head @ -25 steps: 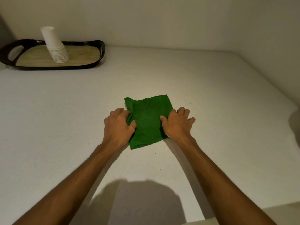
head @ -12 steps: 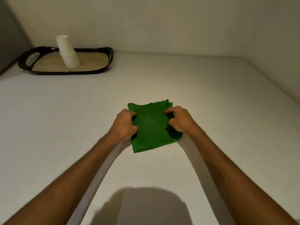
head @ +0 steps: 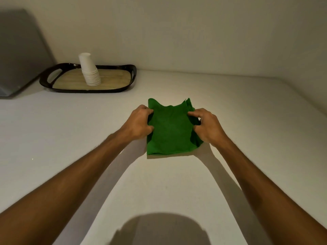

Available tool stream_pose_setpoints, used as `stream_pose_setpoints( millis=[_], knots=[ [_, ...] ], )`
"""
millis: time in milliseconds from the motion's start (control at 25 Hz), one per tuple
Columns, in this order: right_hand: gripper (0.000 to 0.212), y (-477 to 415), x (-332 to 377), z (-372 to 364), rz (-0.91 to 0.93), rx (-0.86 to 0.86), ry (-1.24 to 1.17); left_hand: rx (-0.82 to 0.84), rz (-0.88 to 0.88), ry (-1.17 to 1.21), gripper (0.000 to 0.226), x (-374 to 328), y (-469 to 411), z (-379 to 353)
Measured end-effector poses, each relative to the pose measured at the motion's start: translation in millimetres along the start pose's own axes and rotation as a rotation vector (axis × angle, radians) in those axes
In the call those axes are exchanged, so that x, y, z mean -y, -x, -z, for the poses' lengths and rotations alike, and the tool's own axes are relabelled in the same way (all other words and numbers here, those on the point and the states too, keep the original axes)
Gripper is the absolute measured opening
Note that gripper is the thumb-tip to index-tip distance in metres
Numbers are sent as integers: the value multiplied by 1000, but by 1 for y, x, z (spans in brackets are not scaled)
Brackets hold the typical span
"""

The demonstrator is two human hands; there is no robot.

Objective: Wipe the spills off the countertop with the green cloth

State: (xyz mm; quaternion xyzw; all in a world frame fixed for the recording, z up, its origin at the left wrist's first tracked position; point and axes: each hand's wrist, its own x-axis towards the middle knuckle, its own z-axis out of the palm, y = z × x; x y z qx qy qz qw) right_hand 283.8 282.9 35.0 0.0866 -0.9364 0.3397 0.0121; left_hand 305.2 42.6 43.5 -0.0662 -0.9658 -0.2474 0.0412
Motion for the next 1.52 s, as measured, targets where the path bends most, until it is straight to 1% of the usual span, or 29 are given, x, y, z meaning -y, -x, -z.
stream_pose_setpoints(
  millis=[120,240,360,440,520,560,600,680,760,800,880,960,1040,1280,1360,1440,1520],
  knots=[
    [63,-34,4,-12,-19,9,7,101,13,-3,68,21,-35,2],
    [63,-77,9,-23,-53,11,23,149,28,-17,65,41,-80,7],
    [63,-136,23,-19,-49,-42,26,125,40,59,56,55,-138,27],
    [62,-181,36,-12,-21,-119,30,63,33,130,62,61,-185,44],
    [57,-224,47,-6,-14,-191,24,11,29,164,73,66,-230,61],
    [52,-247,49,-4,-13,-205,41,12,27,151,76,71,-251,67],
    [45,-267,47,-5,-20,-188,82,27,25,101,74,77,-268,68],
    [36,-297,35,-17,-89,-74,274,106,18,-74,61,90,-293,55],
    [42,-310,19,-42,-130,63,498,198,-12,-182,52,102,-301,21],
    [50,-314,12,-56,-103,117,534,238,-25,-192,51,108,-303,1],
    [62,-320,2,-84,-7,207,524,292,-20,-206,63,120,-305,-33],
    [69,-324,-9,-103,27,267,522,305,-18,-290,74,132,-308,-56],
    [71,-328,-21,-115,22,279,541,287,-39,-392,80,142,-312,-68],
    [70,-348,-35,-123,47,224,561,223,-67,-408,80,154,-328,-77],
    [70,-350,-33,-122,39,236,558,248,-45,-399,79,152,-330,-74],
    [72,-347,-27,-116,6,243,524,275,-23,-329,78,142,-330,-66],
    [74,-341,-18,-111,13,205,471,222,-49,-252,76,134,-326,-57]
  ],
)
